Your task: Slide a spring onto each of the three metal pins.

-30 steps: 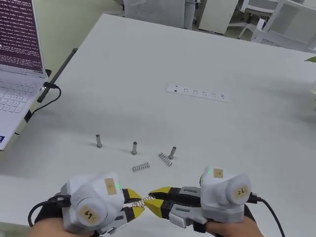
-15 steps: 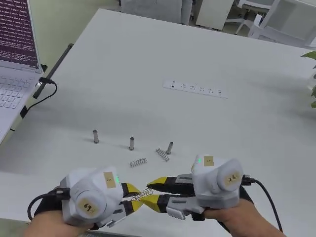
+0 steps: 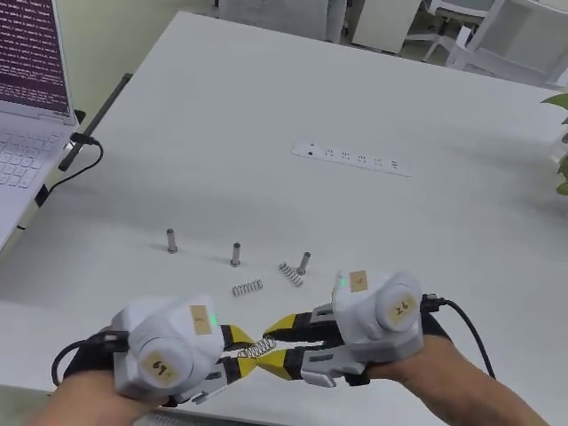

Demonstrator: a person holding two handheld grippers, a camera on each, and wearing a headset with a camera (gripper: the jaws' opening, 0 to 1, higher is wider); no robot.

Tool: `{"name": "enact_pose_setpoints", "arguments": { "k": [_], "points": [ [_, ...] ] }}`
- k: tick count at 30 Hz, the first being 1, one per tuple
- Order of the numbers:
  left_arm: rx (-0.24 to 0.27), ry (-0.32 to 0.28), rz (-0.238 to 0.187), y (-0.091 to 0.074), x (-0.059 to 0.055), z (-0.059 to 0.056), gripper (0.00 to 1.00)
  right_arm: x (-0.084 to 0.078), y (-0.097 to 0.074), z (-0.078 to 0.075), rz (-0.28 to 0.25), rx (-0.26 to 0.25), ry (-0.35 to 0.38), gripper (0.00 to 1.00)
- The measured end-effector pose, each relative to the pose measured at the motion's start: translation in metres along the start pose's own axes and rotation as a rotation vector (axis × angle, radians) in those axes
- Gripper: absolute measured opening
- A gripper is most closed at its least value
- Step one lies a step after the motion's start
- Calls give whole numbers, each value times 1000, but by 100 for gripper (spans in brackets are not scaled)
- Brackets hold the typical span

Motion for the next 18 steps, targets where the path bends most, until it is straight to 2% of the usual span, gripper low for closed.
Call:
{"name": "enact_pose_setpoints", "arguments": {
  "k": [6,18],
  "points": [
    [-20,16,-1,1,0,-4,2,-2,1,4,46,35,-59,13],
    [-48,20,-22,4,4,-5,3,-2,-1,5,99,51,-146,9]
  ]
}}
Point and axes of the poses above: the centre of the closed fingertips' face, and the gripper's own axes: y roughly forward along the fingers, z roughly to its left, x roughly out of its top, the point moved 3 cm from there along -y, roughly backward along the fingers, and after that the axes turned 1 degree about z, right-handed, at the moved point
